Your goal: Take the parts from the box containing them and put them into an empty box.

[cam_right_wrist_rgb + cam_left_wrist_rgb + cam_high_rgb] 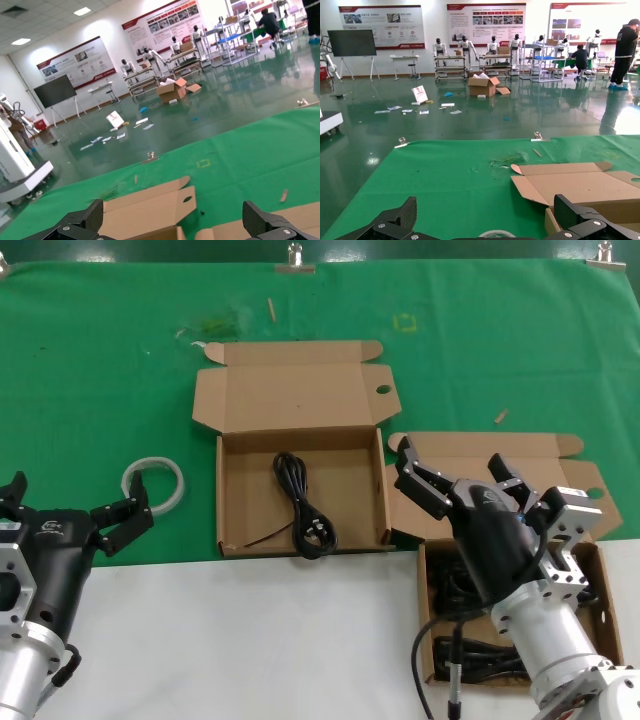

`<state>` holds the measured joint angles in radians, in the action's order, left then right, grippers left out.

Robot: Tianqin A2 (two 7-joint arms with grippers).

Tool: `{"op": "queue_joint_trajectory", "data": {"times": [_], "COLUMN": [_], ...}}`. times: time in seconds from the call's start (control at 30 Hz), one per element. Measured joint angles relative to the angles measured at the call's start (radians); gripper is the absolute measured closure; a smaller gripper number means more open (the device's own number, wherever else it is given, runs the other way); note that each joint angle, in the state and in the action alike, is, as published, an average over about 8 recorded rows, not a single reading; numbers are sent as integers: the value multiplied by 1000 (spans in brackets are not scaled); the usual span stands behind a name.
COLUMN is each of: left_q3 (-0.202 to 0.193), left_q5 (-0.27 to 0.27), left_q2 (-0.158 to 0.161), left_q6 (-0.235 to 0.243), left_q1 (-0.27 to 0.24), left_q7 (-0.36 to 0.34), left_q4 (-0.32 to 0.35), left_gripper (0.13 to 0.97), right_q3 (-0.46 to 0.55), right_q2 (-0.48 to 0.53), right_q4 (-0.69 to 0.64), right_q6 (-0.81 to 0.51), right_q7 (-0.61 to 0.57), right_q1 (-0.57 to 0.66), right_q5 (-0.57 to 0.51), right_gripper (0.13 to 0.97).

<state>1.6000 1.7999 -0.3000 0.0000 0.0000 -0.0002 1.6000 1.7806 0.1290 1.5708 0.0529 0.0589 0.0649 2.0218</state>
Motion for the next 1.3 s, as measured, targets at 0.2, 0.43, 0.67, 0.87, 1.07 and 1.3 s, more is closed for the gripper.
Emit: {"op": "queue_joint_trajectory", "data": {"times": [0.2,0.43,0.67,0.87,1.07,1.3], "left_q3": [0,0,0,0,0,0], "left_q5": [0,0,0,0,0,0], "left_q2": [0,0,0,0,0,0], "left_q6": [0,0,0,0,0,0], "left_q1": [0,0,0,0,0,0], "left_q7": [0,0,0,0,0,0], "left_q4": [0,0,0,0,0,0], "left_gripper": [132,132,132,132,132,132], "right_q3": [-29,-63,-97,-126,-155,-168], "right_q2": [0,0,0,0,0,0], "right_q4": [5,10,16,20,25,27], "right_q6": [-9,-19,-29,-37,-45,-49], "right_q7": [-10,-21,-32,-41,-50,-55], "right_q1": [-10,-23,-35,-45,-56,-60], "right_q5": [-36,-78,-120,-155,-190,-206], "right_gripper": [129,129,129,129,129,129]}}
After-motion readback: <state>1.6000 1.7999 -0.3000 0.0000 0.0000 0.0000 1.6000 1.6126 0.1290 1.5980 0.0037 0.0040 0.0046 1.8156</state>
